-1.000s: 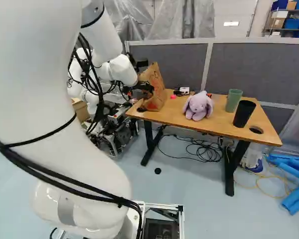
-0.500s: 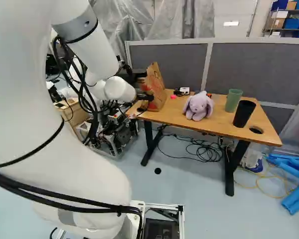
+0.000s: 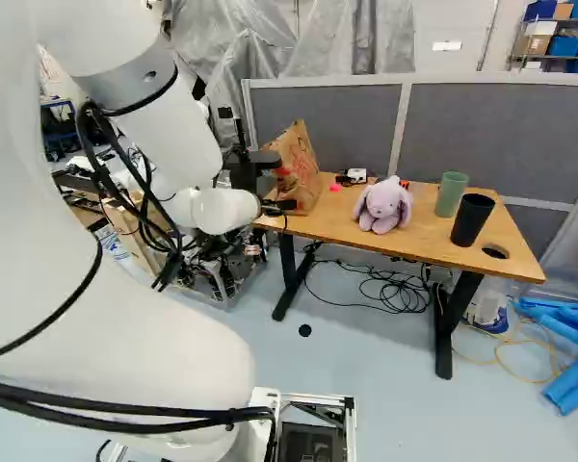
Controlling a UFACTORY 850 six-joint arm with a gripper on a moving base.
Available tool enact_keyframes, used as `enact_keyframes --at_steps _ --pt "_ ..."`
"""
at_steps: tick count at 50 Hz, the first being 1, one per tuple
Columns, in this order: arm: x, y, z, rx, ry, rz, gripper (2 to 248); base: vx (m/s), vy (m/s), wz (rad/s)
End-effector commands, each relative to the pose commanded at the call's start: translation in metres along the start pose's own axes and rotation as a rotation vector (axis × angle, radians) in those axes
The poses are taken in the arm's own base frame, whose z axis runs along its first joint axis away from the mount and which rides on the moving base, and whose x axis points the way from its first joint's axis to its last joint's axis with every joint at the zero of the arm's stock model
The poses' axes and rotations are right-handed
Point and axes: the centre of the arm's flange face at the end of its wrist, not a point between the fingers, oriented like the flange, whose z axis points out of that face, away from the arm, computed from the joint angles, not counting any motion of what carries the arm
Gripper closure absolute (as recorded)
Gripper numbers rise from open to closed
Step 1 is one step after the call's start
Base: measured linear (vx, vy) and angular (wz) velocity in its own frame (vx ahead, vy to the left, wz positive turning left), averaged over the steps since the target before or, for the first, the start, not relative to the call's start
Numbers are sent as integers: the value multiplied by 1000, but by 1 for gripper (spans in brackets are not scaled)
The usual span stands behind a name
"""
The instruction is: Pick up the bag on the ground and place it on the table
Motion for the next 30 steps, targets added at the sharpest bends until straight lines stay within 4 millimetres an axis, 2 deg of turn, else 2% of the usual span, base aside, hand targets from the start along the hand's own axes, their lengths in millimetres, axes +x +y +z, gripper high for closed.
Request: enact_keyframes --at_steps 30 --pt "-46 1 -35 -6 85 6 3 0 0 0"
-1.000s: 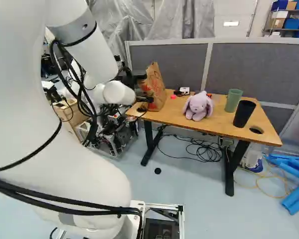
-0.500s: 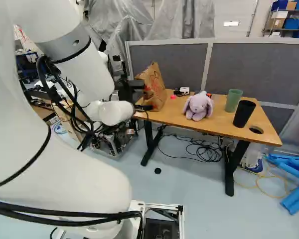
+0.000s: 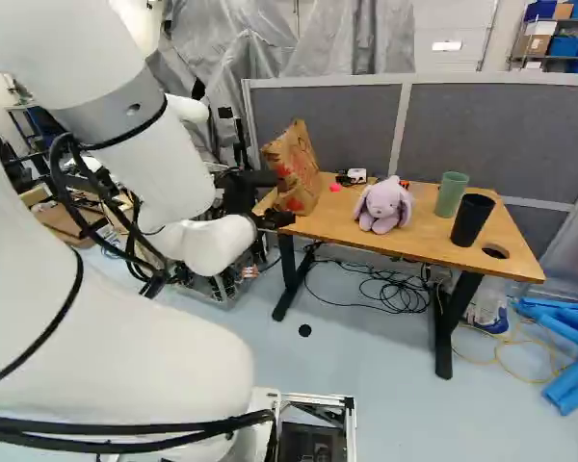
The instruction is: Pick up the bag on the ground and place it on the table
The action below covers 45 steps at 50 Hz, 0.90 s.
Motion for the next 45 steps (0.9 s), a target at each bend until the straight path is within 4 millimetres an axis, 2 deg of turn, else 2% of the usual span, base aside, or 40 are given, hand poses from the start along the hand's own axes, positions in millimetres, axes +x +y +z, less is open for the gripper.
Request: enact_keyframes --at_steps 21,45 --pt "-15 0 -14 -2 29 2 3 0 0 0" --pt "-17 0 -16 -3 35 2 3 0 0 0"
